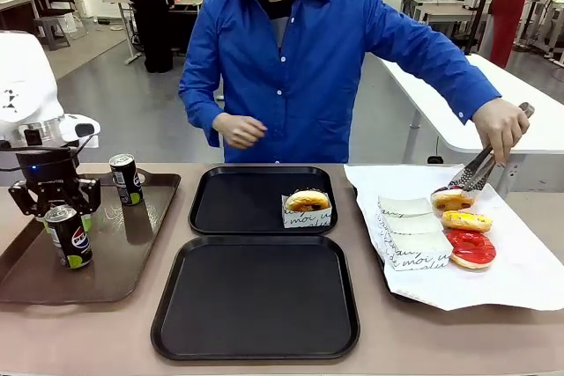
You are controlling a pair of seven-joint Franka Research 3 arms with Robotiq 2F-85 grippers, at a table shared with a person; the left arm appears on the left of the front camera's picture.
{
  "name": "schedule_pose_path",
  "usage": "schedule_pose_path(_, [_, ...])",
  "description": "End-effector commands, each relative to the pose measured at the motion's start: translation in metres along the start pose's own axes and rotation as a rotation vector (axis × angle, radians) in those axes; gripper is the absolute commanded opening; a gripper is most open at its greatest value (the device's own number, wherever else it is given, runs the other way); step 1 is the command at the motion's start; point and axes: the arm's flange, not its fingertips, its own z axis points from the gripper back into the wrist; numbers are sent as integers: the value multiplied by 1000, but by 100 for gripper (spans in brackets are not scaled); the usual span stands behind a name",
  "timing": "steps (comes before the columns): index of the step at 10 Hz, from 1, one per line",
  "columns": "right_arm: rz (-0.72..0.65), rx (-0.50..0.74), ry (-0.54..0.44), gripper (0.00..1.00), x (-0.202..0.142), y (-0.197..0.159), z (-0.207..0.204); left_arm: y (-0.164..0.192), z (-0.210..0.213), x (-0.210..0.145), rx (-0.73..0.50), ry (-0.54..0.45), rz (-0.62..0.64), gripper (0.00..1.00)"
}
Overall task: Set up donuts and drinks on trays.
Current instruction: Pick up one Pepsi coke and place it on the Flat Tray.
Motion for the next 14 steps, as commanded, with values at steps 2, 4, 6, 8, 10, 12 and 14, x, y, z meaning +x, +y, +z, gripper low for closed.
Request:
schedule_pose_path(2, [10, 16, -1, 100, 0, 0, 1, -36, 68, -30, 20, -61, -107, 0])
schedule_pose_path(4, [10, 16, -1, 100, 0, 0, 1, -54, 102, -55, -5, -109, -152, 0])
schedule_pose_path(6, [10, 16, -1, 100, 0, 0, 1, -59, 125, -74, -25, -116, -123, 0])
schedule_pose_path(8, [10, 16, -1, 100, 0, 0, 1, -63, 122, -70, -4, -124, -147, 0])
schedule_pose_path(10, [10, 16, -1, 100, 0, 0, 1, -63, 122, -70, -4, -124, -147, 0])
schedule_pose_path(12, [10, 16, -1, 100, 0, 0, 1, -63, 122, -70, -4, -124, -147, 0])
schedule_pose_path(14, [10, 16, -1, 100, 0, 0, 1, -63, 122, -70, -4, -124, -147, 0])
